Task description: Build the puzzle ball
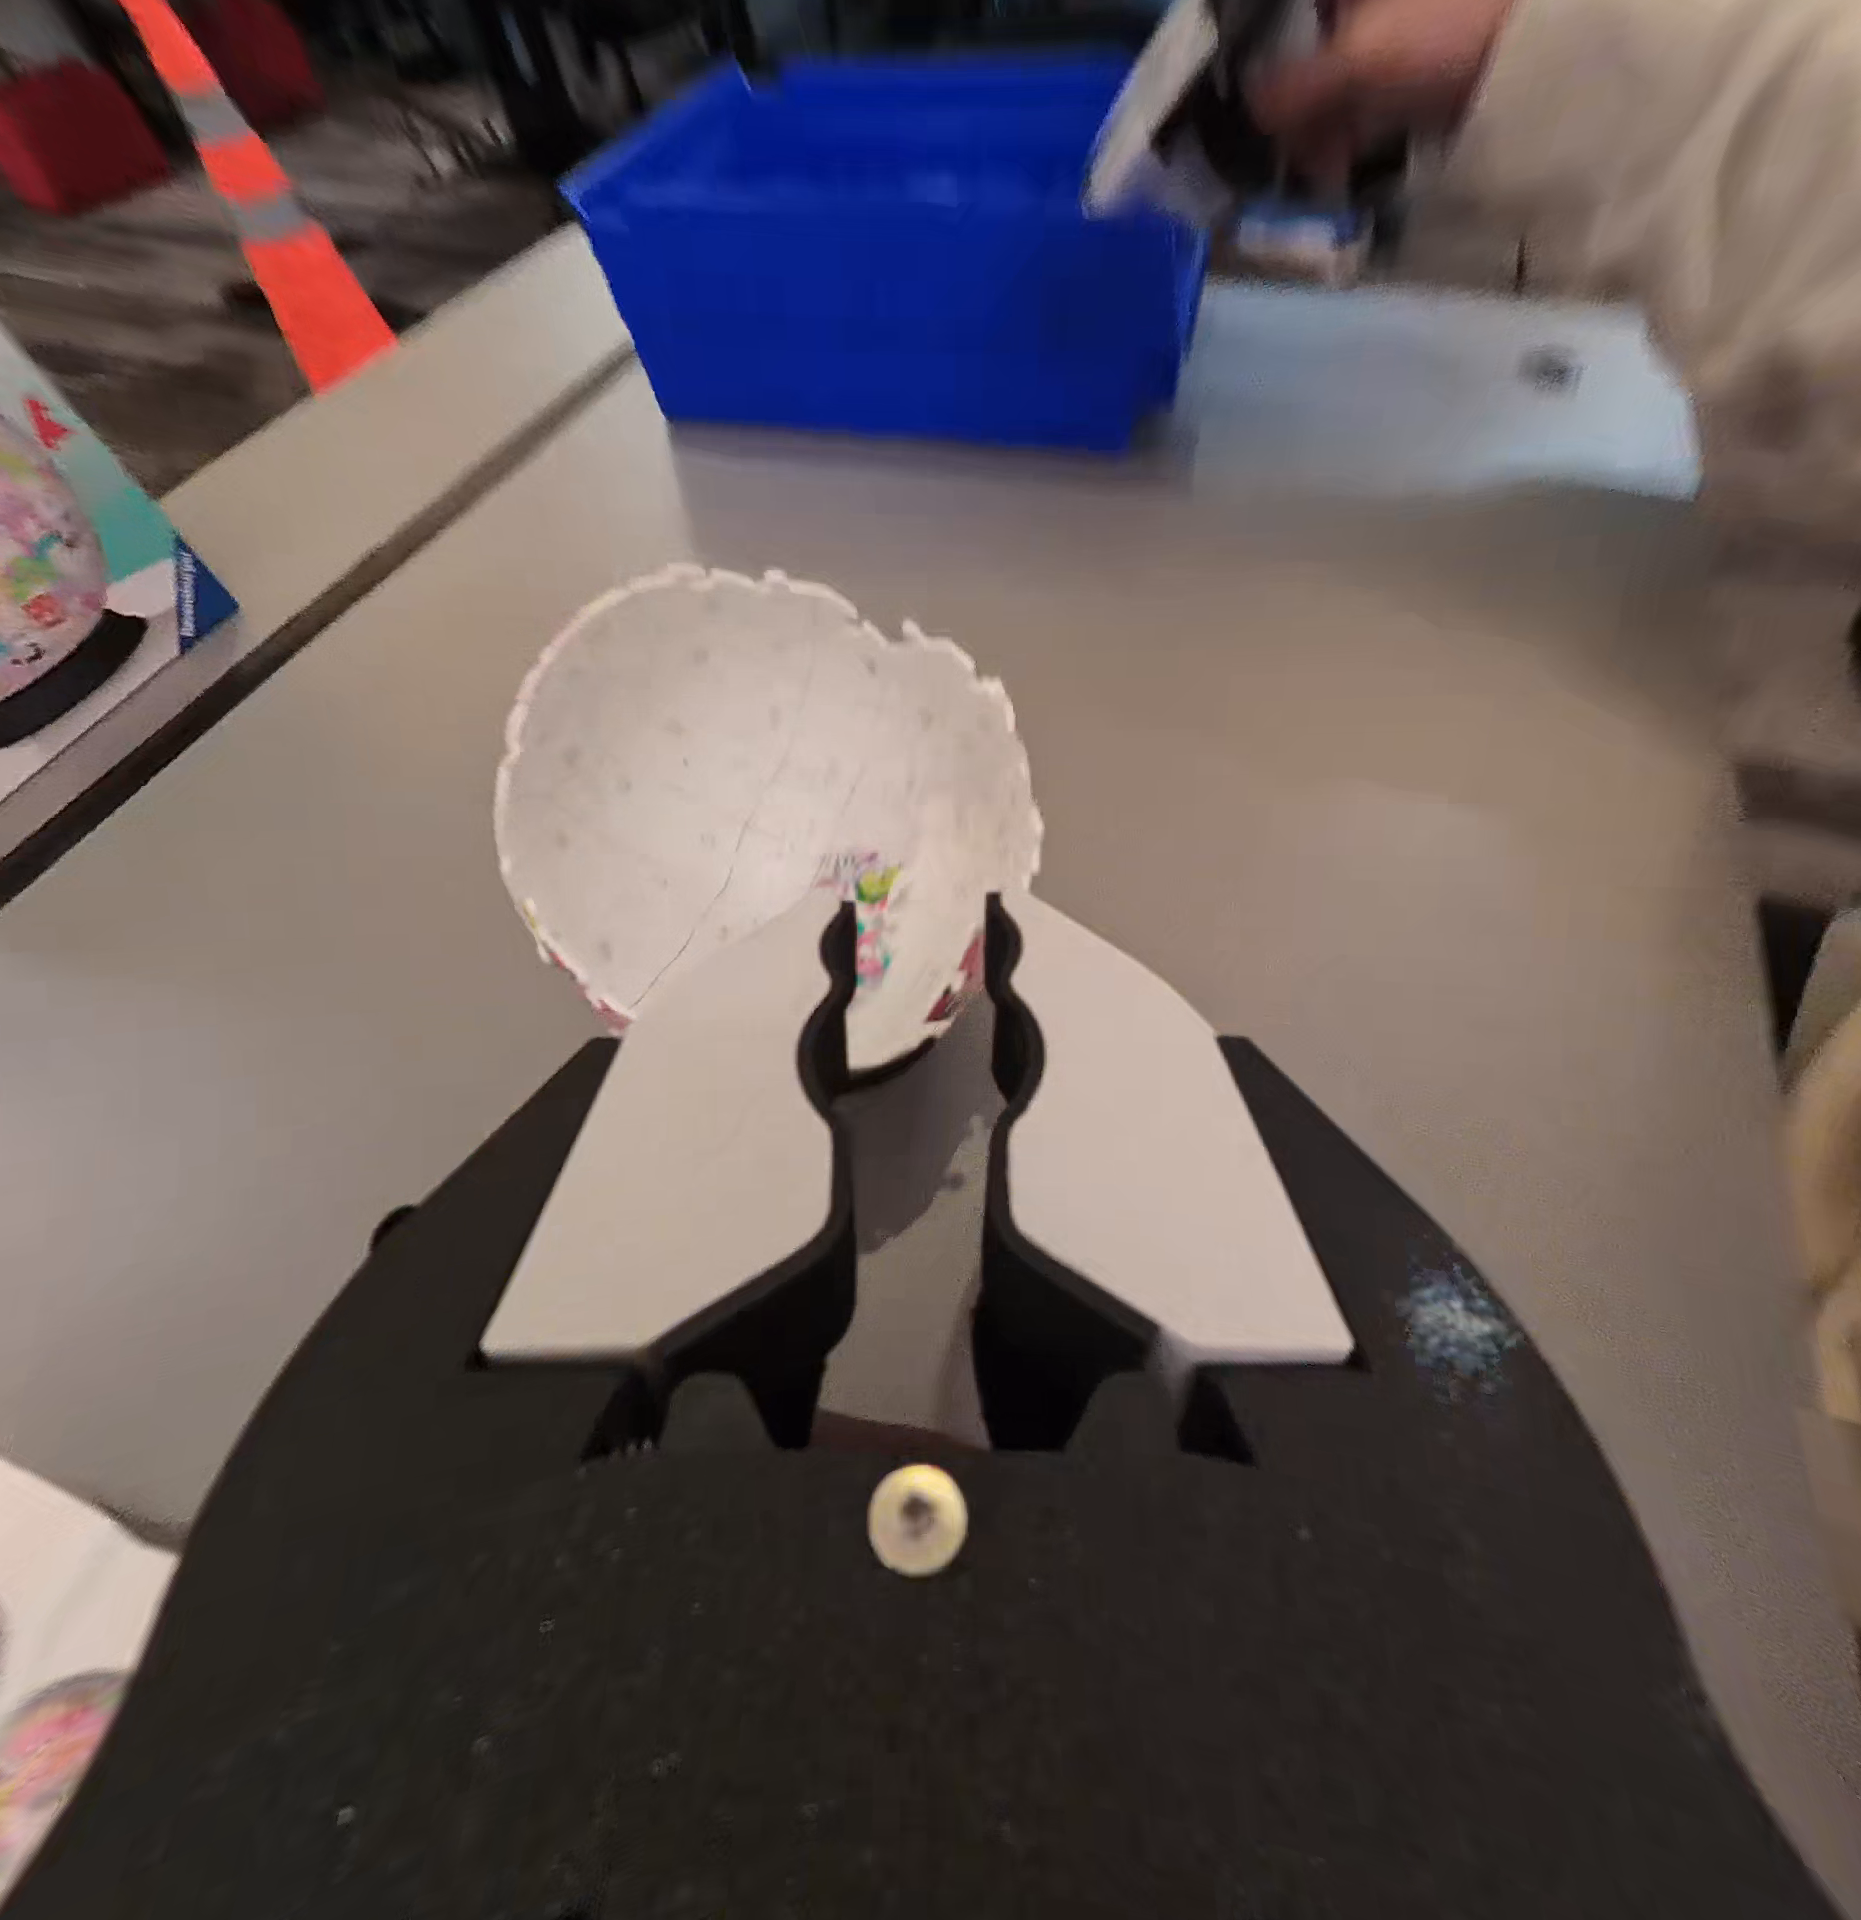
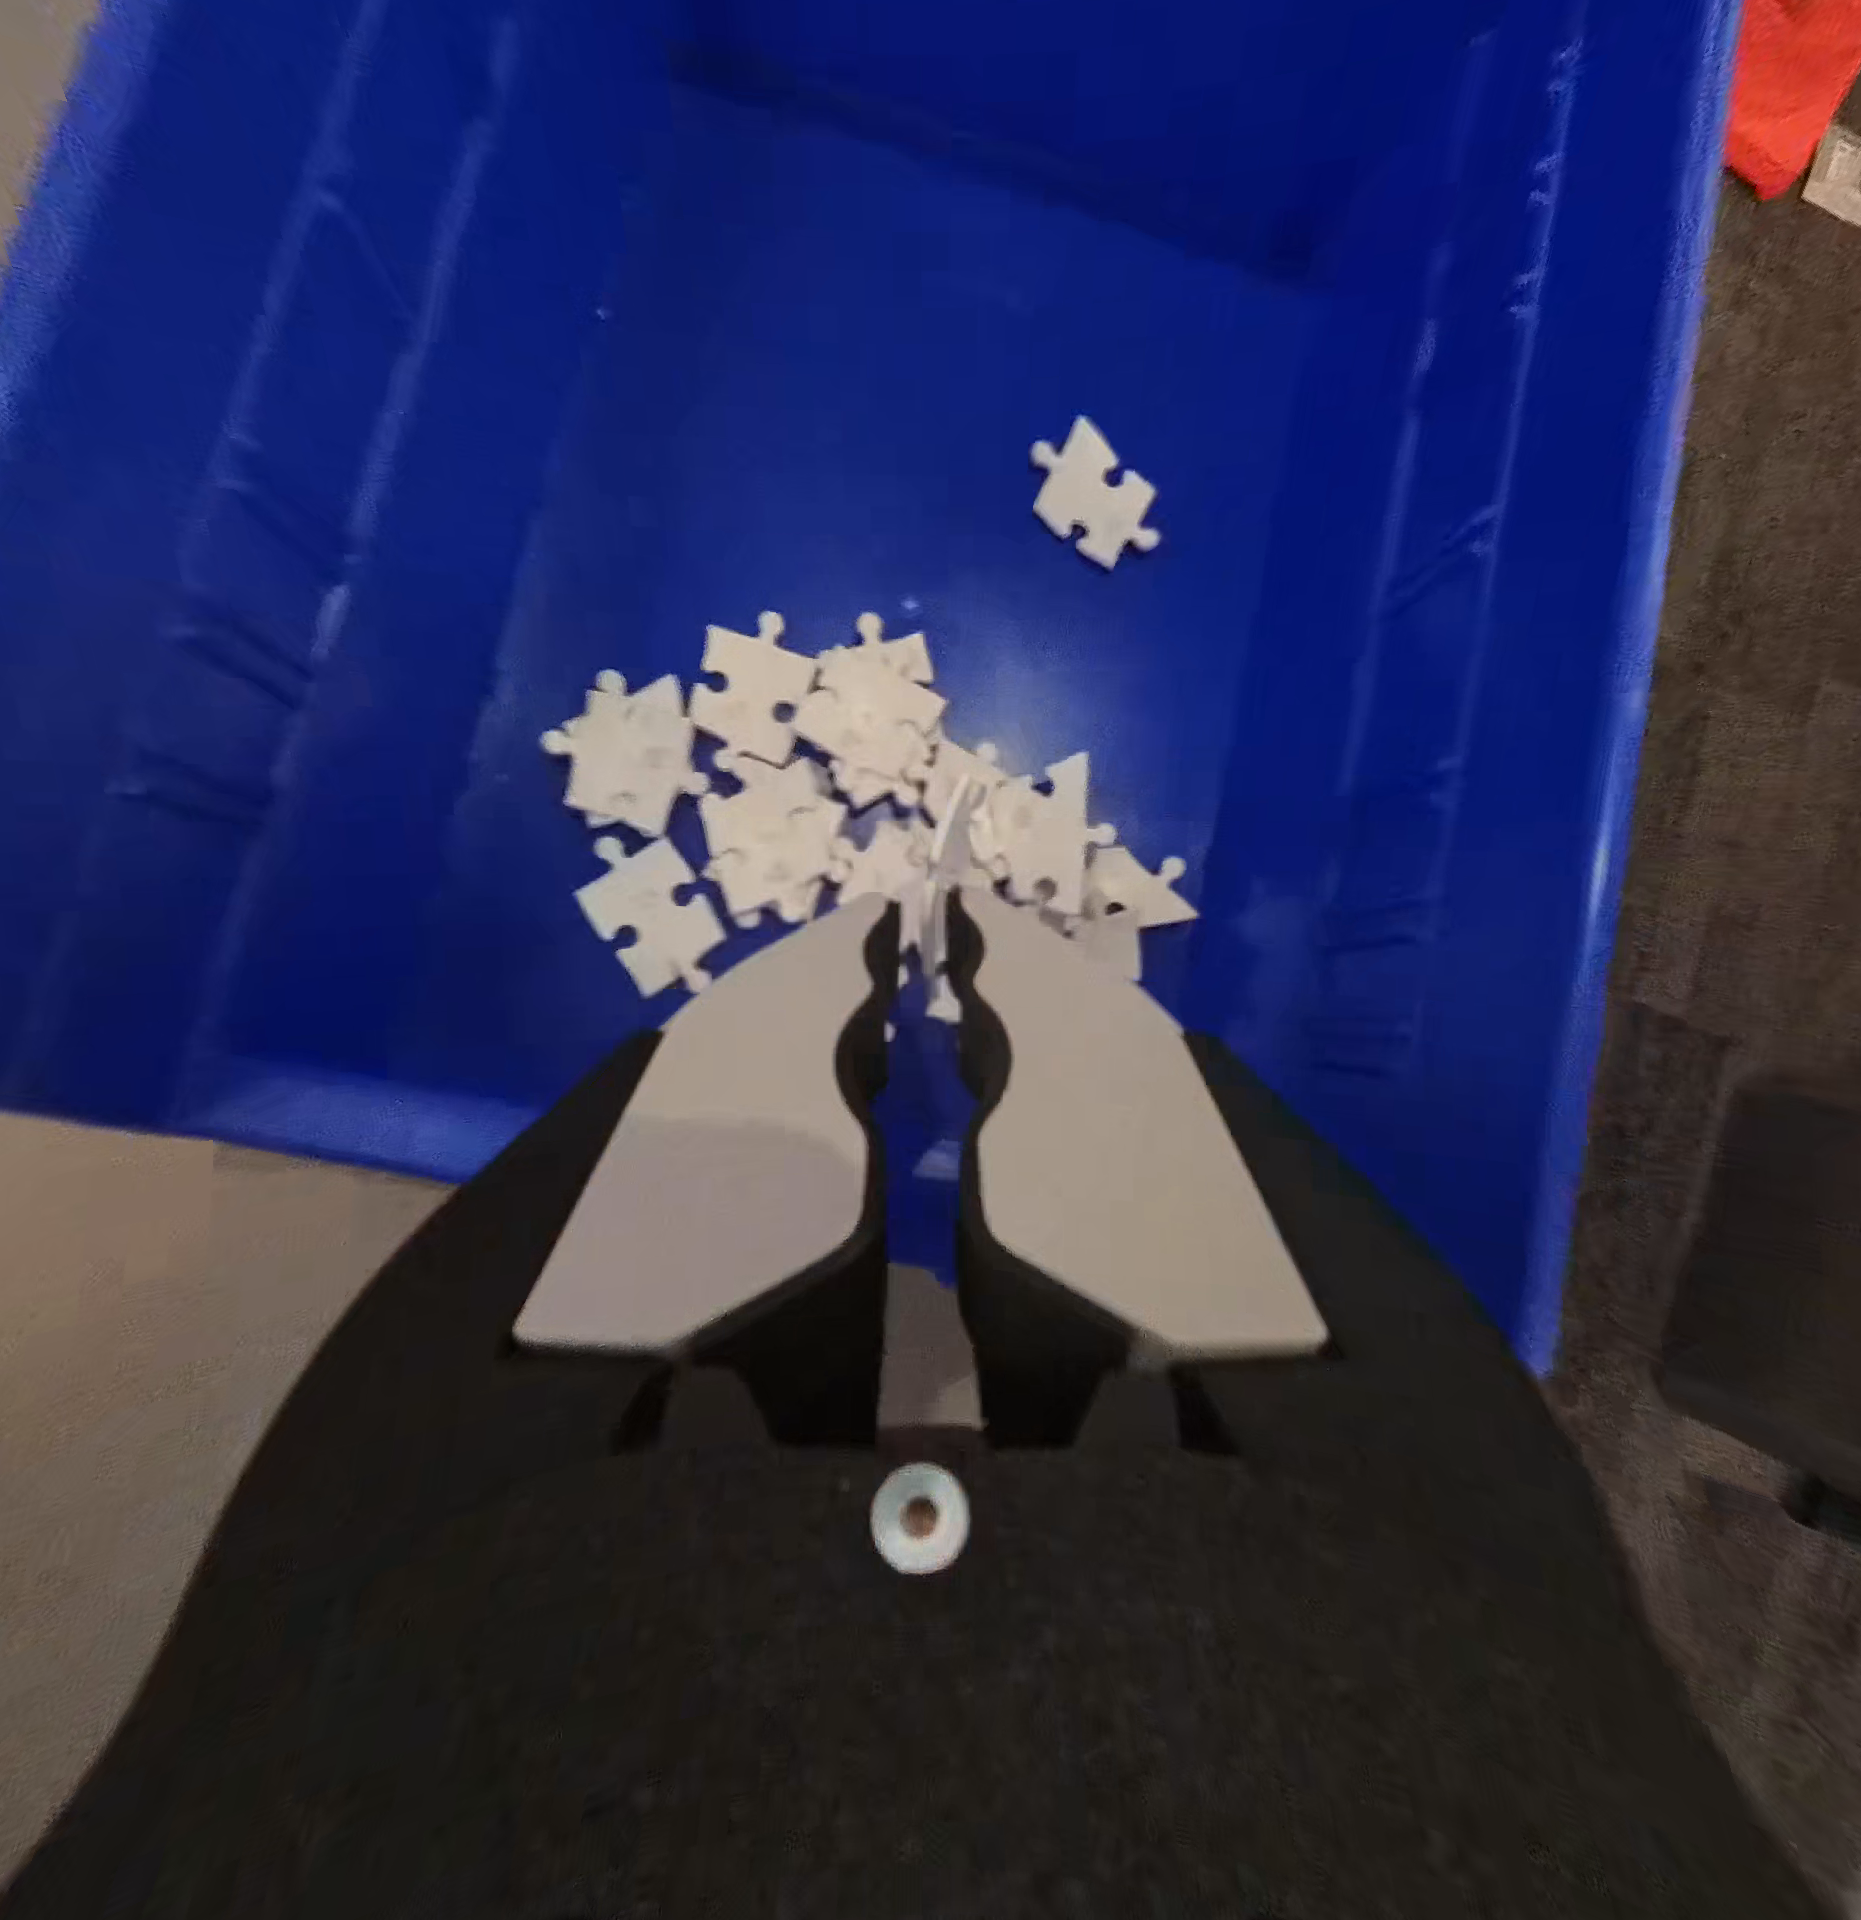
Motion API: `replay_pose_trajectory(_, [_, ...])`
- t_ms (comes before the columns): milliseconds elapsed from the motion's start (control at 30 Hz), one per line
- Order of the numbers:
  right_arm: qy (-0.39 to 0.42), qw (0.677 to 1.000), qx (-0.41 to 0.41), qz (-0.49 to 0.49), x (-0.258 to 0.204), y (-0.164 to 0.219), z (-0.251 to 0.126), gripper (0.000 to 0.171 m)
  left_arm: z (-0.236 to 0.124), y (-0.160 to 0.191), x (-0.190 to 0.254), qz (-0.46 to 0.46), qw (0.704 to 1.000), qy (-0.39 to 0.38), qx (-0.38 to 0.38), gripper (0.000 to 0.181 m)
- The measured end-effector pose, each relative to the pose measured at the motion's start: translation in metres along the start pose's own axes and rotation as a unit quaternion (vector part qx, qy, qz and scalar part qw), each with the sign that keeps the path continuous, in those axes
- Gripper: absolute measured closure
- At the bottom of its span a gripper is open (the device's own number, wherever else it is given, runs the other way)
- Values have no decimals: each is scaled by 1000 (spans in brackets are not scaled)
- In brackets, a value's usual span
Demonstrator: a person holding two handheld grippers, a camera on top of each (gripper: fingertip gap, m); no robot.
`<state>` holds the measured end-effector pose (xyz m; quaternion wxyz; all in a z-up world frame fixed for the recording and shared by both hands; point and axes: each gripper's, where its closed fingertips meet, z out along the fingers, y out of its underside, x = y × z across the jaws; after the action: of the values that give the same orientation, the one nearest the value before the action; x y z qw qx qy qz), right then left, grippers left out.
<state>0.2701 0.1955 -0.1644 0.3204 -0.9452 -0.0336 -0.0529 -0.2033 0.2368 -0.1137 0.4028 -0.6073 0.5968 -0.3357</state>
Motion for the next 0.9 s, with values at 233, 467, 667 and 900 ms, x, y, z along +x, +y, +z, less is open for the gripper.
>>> replay_pose_trajectory(233, [-23, 988, 117, -95, -132, -79, -66, 152, 5, 14, 7, 50, 996, 35, -58, 161])
replay_pose_trajectory(467, [-358, 895, 110, -243, -427, -85, -77, 154, 17, 26, 5, 76, 994, 38, -63, 173])
replay_pose_trajectory(667, [-194, 860, 98, -462, -445, -78, -34, 152, 13, 13, 15, 62, 995, 73, -22, 180])
replay_pose_trajectory(900, [-155, 861, 85, -477, -442, -69, -15, 155, -3, -15, 17, -42, 990, 110, 79, 180])
